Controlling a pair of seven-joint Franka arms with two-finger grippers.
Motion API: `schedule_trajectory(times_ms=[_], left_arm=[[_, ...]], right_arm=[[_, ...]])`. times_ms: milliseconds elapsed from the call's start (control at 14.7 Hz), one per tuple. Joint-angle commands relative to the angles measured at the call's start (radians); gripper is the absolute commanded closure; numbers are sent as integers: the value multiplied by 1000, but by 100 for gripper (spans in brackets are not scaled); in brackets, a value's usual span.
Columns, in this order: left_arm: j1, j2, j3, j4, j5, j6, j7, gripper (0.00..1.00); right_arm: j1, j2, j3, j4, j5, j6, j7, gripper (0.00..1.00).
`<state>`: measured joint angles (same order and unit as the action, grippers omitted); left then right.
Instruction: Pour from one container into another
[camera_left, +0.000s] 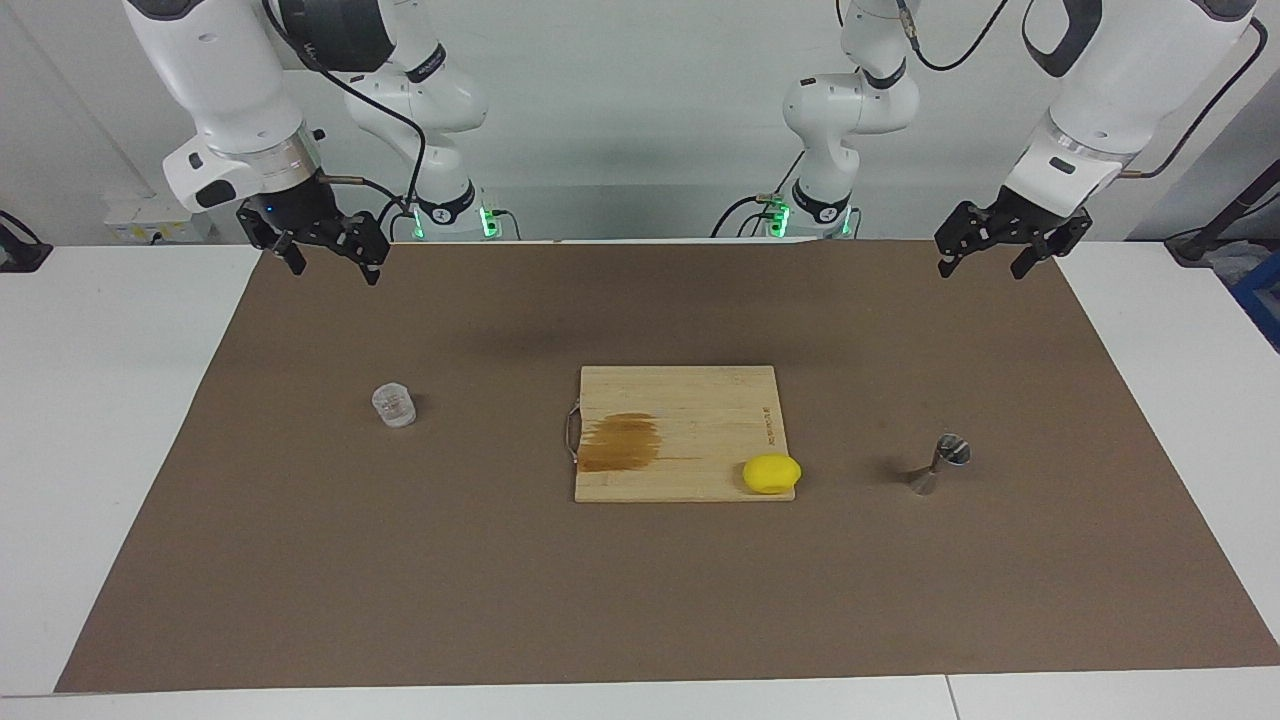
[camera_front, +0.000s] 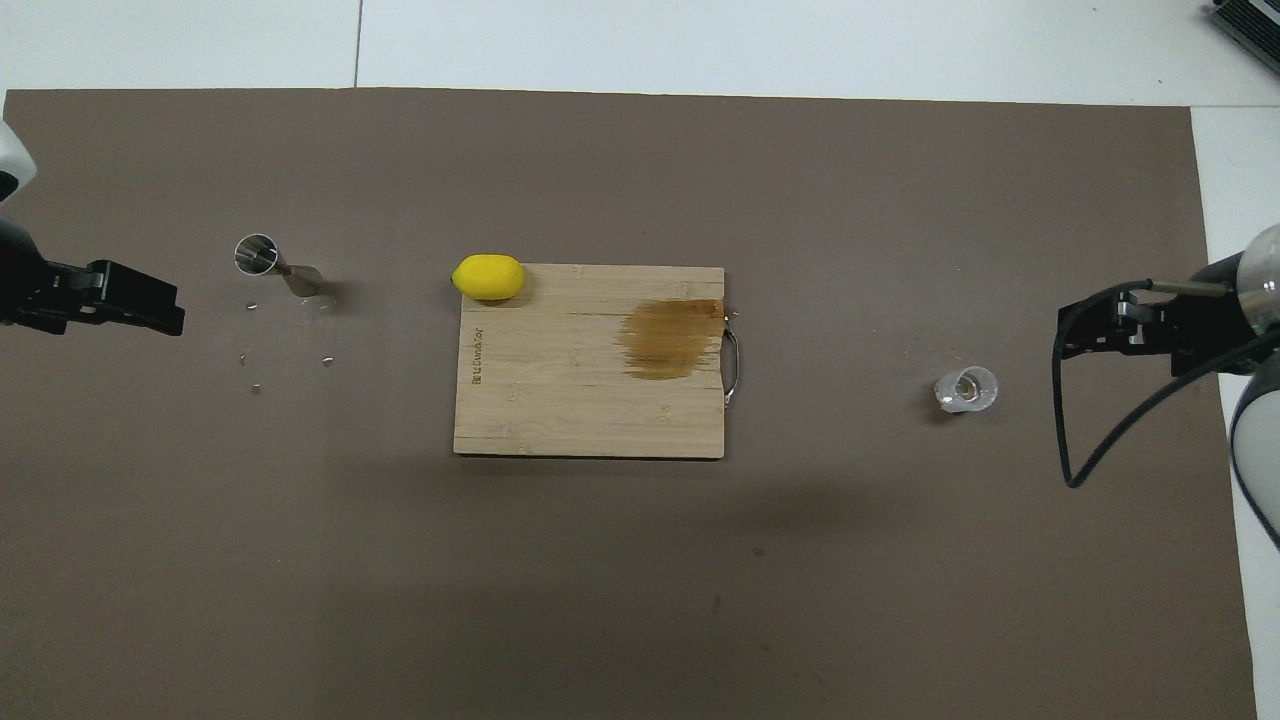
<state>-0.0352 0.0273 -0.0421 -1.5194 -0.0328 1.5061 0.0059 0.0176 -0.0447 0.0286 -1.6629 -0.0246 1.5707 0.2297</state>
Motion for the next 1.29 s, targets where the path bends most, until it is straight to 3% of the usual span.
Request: schedule_trajectory(times_ms=[0, 543, 883, 1223], left_arm=[[-3, -12, 2, -1, -10, -14, 9, 0], [-9, -17, -1, -10, -10, -15, 0, 0], [-17, -84, -2, -168, -10, 117, -3, 0], [-49, -52, -4, -194, -15, 138, -130, 0]], right_arm=[[-10, -4, 4, -8, 3, 6, -24, 0], [-10, -4, 4, -8, 3, 6, -24, 0], [-10, -4, 4, -8, 3, 6, -24, 0], [-10, -4, 4, -8, 3, 6, -24, 0]])
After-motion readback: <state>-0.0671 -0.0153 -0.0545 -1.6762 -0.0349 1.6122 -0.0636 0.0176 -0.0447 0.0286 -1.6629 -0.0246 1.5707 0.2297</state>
